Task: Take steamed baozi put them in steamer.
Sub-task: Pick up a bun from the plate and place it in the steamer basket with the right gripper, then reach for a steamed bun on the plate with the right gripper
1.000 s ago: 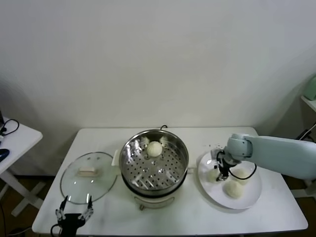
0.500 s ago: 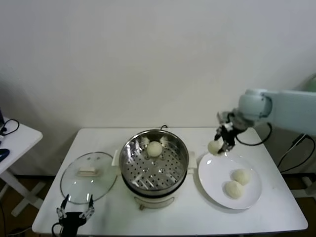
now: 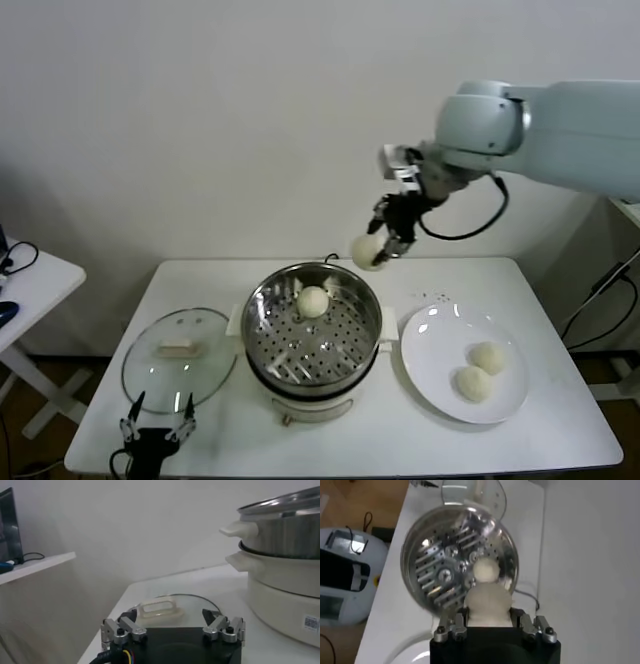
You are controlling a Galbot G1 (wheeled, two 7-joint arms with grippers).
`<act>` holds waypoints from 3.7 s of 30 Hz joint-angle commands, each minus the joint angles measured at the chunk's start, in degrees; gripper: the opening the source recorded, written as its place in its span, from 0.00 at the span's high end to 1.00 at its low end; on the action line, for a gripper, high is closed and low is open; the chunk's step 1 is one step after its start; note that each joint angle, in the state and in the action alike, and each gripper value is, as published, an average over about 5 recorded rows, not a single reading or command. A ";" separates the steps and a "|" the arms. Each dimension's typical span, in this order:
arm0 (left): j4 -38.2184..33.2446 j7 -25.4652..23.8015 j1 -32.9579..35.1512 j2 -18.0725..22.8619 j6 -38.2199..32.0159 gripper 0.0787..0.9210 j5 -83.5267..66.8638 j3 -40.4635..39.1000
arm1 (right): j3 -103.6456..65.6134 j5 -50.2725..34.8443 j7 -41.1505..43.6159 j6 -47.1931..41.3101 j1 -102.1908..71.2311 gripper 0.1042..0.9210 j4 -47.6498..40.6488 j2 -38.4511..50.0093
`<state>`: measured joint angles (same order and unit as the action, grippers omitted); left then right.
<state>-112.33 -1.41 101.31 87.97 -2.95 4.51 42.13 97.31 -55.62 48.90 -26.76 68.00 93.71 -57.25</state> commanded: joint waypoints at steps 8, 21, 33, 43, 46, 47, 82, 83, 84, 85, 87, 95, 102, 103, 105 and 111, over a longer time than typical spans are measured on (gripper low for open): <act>-0.83 -0.06 0.39 -0.24 0.01 0.12 -0.05 0.20 | -8.40 5.97 -11.34 -7.69 -23.48 0.43 -6.70 -20.11; 0.00 0.09 0.51 -0.18 -0.34 0.12 -0.11 1.39 | -8.41 8.24 -12.55 -7.59 -30.18 0.43 -14.87 -25.07; 0.00 0.09 0.39 0.00 -0.31 0.12 -0.04 1.37 | -8.18 11.53 -11.98 -6.74 -31.42 0.42 -17.88 -27.06; -0.11 0.06 0.53 0.13 -0.25 0.12 0.12 1.41 | -8.06 9.93 -11.44 -6.50 -29.78 0.32 -14.26 -24.09; -0.12 0.07 0.64 0.18 -0.24 0.12 0.28 1.44 | -8.30 8.53 -10.94 -6.01 -27.26 0.23 -11.84 -21.41; -0.12 0.08 0.66 0.21 -0.25 0.12 0.41 1.44 | -8.07 8.12 -10.29 -5.47 -25.78 0.20 -10.88 -20.12; -1.97 0.49 1.92 0.43 -0.43 0.12 0.88 1.77 | -7.13 43.58 2.44 9.63 -41.59 0.12 -0.86 31.83; -1.91 0.51 1.95 0.45 -0.43 0.12 0.95 1.85 | -8.51 44.29 2.13 9.43 -43.05 0.12 -1.32 31.70; -1.86 0.52 1.98 0.47 -0.44 0.12 1.03 1.91 | -9.58 44.89 1.84 9.27 -44.24 0.12 -1.76 31.54; -1.82 0.53 2.02 0.49 -0.44 0.12 1.09 1.96 | -10.34 45.34 1.59 9.10 -45.19 0.12 -2.17 31.36; -1.78 0.54 2.04 0.57 -0.45 0.12 1.16 2.03 | -11.23 46.00 1.23 8.90 -46.60 0.12 -2.82 31.09; -1.30 0.91 1.94 0.88 -0.43 0.12 1.62 2.17 | -14.97 47.75 -0.15 7.92 -52.78 0.12 -4.00 31.52; -1.19 0.87 1.77 0.87 -0.35 0.12 2.06 2.04 | -21.85 48.56 -1.79 7.06 -60.42 0.12 -5.52 31.01; -1.21 0.85 1.78 0.85 -0.33 0.12 2.09 2.05 | -22.94 48.75 -2.04 7.00 -61.35 0.12 -5.76 30.81; -1.25 0.84 1.79 0.78 -0.29 0.12 2.14 2.12 | -24.98 49.10 -2.52 6.92 -62.89 0.12 -6.13 30.40; -1.43 0.83 1.85 0.75 -0.24 0.12 2.28 2.16 | -27.17 49.26 -3.01 6.83 -63.94 0.12 -5.99 30.07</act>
<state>-113.61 -0.54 103.10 88.82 -3.23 6.63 44.34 77.06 -7.85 46.95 -19.66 11.26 88.06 -27.53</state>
